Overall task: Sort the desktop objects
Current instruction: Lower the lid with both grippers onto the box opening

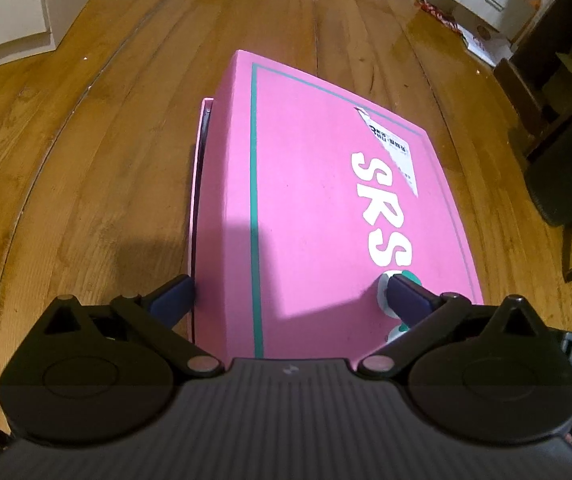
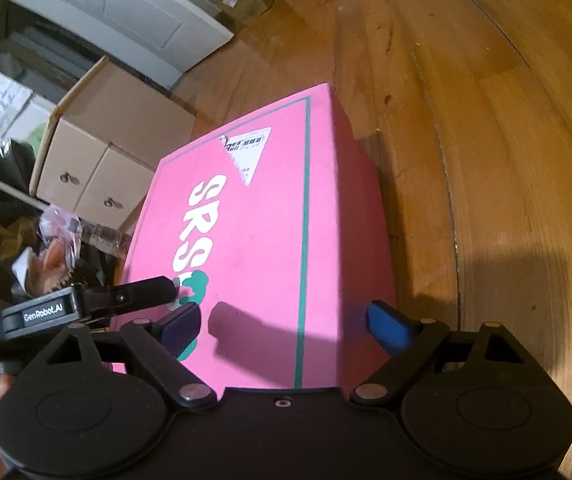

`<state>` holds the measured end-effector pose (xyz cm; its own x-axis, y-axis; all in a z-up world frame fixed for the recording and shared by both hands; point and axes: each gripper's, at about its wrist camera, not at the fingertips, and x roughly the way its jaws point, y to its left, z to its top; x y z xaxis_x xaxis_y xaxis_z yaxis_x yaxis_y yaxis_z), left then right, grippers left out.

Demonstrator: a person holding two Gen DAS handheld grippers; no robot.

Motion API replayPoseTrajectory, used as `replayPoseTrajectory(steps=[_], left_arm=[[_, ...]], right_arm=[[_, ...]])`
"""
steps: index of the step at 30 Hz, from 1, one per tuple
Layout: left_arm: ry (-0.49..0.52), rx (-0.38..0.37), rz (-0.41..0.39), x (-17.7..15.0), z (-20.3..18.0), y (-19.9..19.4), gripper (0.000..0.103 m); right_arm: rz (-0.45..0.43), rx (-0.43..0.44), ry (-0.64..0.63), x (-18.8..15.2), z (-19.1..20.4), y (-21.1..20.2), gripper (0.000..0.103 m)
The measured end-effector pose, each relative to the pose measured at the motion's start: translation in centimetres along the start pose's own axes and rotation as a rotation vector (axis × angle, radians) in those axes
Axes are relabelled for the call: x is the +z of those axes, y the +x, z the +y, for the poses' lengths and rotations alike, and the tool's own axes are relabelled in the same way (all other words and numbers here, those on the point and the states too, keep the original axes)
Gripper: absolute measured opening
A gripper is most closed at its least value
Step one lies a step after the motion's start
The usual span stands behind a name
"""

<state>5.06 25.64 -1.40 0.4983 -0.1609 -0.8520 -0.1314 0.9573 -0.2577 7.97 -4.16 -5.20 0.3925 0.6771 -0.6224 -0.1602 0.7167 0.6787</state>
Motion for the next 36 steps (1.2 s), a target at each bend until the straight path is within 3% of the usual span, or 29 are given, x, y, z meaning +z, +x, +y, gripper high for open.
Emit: replayPoseTrajectory(steps=[9, 13, 18, 23, 28, 32, 36], left_arm=[[-0.055, 0.030, 0.020, 0.6, 0.3, -0.1, 0.103], [-0.089, -0.002, 0.063, 0.8, 0.5, 0.6, 0.103], [0.003, 0.057, 0.044, 1.1, -0.7, 0.3, 0.103], [0.107, 0.135, 0.014, 0.9, -2.7, -0.7, 0.101], [0.069, 0.119, 0.030, 0.6, -2.0, -0.6, 0.102], [0.010, 0.063, 0.020, 0.1, -0.9, -0.7, 0.101], [0.035, 0.046, -0.003, -0.8, -1.0, -1.1, 0.101]], right_arm=[[-0.009, 0.104, 0.064, 0.2, -2.0, 0.0, 0.090], [-0.035, 0.104, -0.018, -0.7, -1.9, 0.0, 0.085], [-0.049, 0.086, -0.065, -0.9, -1.4, 0.3, 0.082], [-0.057, 0.124, -0.006, -0.6, -2.7, 1.0, 0.085], [-0.032, 0.174, 0.056, -0.6, -3.9, 1.5, 0.086], [-0.030, 0.180, 0.060, -0.4, -3.4, 0.9, 0.083], [-0.036, 0.125, -0.005, -0.6, -1.7, 0.4, 0.083]])
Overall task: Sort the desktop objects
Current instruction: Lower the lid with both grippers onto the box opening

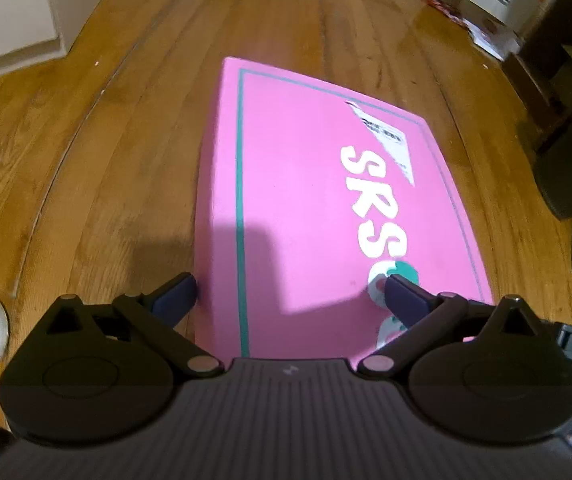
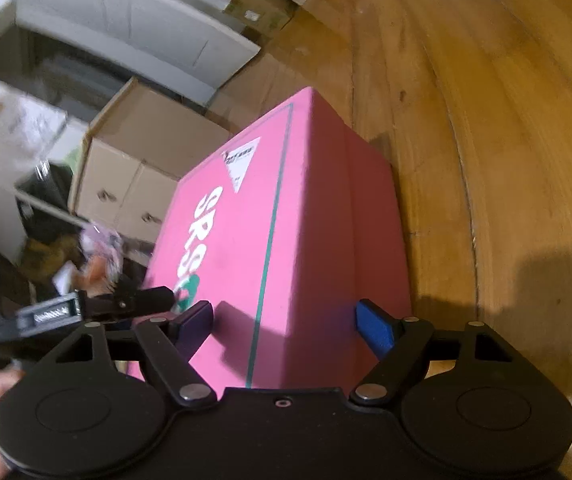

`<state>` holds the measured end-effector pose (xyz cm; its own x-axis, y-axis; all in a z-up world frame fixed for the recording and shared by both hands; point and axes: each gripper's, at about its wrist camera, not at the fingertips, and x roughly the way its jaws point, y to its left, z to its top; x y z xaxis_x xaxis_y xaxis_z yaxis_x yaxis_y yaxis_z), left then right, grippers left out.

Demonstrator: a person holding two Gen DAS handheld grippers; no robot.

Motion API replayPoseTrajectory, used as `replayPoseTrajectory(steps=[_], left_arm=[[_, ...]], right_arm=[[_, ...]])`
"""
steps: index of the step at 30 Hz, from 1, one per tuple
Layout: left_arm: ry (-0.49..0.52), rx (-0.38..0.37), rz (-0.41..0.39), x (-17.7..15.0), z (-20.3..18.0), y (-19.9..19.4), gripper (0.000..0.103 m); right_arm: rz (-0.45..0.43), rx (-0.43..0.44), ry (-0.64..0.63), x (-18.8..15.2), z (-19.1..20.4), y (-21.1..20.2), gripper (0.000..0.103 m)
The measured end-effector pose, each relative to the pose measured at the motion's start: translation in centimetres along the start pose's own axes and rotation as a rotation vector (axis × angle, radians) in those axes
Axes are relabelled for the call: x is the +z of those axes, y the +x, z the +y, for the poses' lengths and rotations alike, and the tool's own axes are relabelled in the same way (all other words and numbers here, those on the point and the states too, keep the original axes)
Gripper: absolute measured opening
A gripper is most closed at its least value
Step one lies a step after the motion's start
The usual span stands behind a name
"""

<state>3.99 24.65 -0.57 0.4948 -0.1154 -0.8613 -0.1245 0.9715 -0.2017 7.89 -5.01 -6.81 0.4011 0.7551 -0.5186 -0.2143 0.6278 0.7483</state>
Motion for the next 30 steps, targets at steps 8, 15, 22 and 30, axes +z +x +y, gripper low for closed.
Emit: replayPoseTrajectory(steps=[8, 15, 22, 30], left_arm=[[-0.029, 0.002, 0.021, -0.3, 0.8, 0.4, 0.101], [0.002, 0.018, 0.032, -0.4, 0.0, 0.7, 0.101], [-0.045, 0.014, 0.093, -0.5, 0.9, 2.2, 0.103], [-0.033, 0.017, 0.121, 0.1, 0.8, 2.6, 0.103]], right_arm=[[-0.026, -0.064, -0.076, -0.2, 2.7, -0.5, 0.082], [-0.015, -0.111, -0.112, 0.0, 3.3, -0.1, 0.082], [0.019, -0.176, -0.149, -0.4, 3.5, 0.7, 0.080], [0.017, -0.200, -0.126, -0.2, 3.3, 1.1, 0.080]])
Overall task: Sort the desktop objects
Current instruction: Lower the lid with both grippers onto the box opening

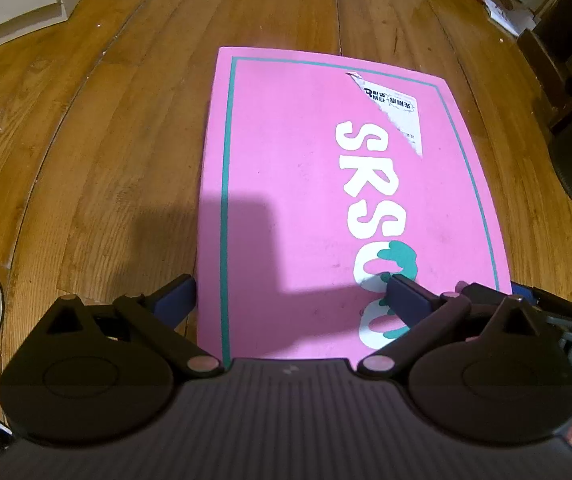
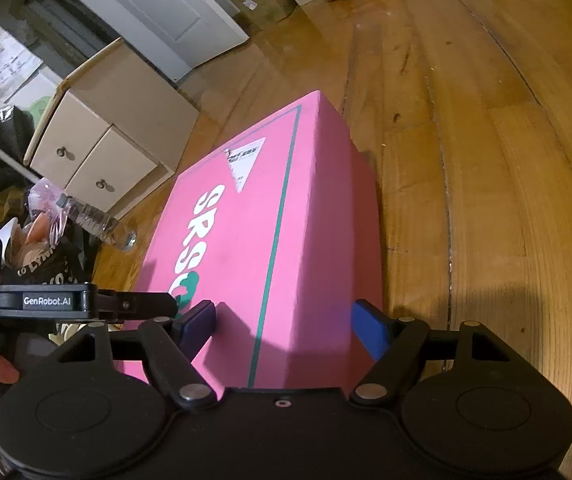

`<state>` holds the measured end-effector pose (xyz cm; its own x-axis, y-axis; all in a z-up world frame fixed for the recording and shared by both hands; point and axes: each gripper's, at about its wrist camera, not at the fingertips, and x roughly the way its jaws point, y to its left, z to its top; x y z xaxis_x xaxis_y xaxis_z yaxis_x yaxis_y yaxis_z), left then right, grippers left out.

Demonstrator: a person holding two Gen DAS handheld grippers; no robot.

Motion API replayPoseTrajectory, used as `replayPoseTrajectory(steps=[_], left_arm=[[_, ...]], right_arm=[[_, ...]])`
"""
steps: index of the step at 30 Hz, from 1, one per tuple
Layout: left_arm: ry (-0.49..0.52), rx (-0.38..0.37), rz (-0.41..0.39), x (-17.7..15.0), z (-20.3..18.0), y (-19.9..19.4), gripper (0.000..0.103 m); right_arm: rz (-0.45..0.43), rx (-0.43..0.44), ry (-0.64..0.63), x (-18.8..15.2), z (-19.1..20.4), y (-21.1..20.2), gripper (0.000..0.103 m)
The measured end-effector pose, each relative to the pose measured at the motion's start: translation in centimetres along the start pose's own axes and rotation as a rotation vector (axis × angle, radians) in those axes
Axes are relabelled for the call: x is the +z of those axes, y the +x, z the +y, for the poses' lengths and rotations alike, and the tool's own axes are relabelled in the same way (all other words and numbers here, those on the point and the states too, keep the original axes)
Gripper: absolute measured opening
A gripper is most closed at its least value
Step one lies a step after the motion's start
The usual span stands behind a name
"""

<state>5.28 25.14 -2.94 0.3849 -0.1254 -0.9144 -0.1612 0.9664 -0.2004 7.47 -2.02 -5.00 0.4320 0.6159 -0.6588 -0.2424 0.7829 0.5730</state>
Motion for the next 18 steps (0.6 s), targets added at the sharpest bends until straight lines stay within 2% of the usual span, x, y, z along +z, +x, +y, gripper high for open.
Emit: replayPoseTrajectory(steps=[7, 18], left_arm=[[0.015, 0.011, 0.029, 0.52, -0.23, 0.32, 0.103], [0.018, 0.026, -0.018, 0.03, -0.49, 0.00, 0.103]], right_arm=[[0.017, -0.006, 0.013, -0.07, -0.33, 0.40, 0.078], [0.012, -0.017, 0.002, -0.36, -0.16, 0.53, 0.078]])
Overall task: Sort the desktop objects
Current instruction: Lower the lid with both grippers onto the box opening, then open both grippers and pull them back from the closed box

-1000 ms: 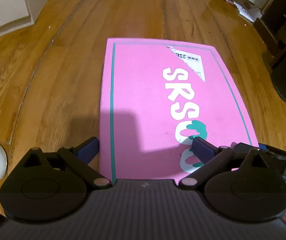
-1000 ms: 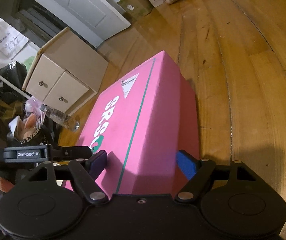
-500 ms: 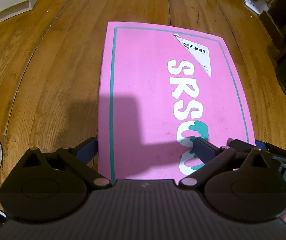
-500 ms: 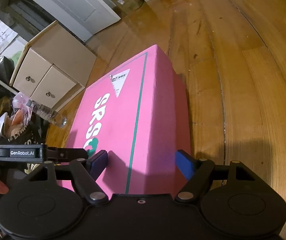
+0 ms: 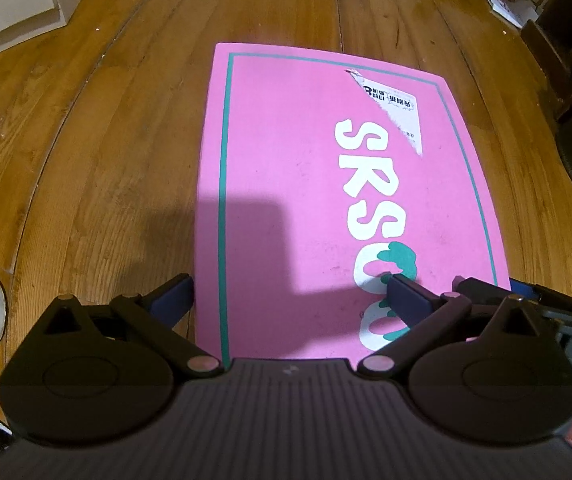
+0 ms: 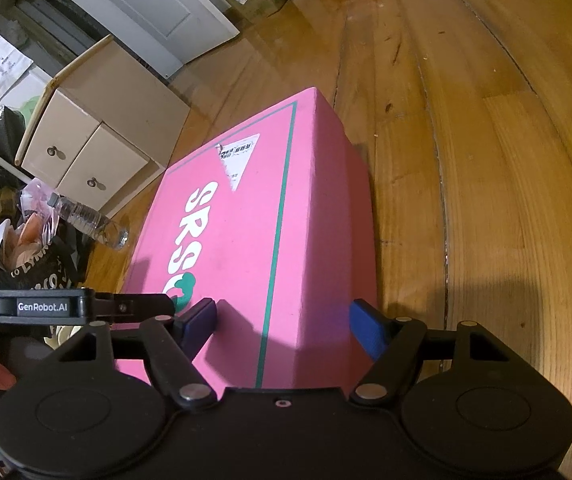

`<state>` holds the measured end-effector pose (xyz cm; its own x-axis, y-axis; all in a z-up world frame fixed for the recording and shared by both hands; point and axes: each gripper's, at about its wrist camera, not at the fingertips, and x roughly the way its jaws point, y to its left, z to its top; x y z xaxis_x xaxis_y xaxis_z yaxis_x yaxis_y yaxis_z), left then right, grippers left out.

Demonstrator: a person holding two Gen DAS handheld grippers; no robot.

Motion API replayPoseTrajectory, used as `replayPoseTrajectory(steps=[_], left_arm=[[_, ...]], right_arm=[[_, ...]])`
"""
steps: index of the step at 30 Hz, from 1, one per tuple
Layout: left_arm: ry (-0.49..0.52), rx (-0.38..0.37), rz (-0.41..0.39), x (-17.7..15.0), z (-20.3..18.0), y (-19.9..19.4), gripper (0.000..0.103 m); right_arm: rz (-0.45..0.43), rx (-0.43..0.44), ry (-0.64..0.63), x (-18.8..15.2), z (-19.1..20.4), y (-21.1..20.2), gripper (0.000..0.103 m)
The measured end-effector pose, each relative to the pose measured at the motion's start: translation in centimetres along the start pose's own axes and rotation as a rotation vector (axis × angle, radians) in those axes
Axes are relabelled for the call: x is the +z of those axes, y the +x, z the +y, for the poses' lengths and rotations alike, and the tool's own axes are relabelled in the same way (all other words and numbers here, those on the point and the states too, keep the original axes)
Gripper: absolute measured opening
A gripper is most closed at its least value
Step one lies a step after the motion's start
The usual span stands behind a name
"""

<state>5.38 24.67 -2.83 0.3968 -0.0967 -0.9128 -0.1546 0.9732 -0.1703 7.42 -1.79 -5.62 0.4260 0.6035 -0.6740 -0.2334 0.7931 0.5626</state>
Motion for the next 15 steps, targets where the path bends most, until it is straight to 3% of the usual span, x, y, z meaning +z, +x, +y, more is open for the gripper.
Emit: replayPoseTrajectory(steps=[15], left_arm=[[-0.006, 0.005, -0.068, -1.01, -0.15, -0.23, 0.103]], right_arm=[[-0.005, -0.010, 0.001, 0.01, 0.17, -0.04, 0.078]])
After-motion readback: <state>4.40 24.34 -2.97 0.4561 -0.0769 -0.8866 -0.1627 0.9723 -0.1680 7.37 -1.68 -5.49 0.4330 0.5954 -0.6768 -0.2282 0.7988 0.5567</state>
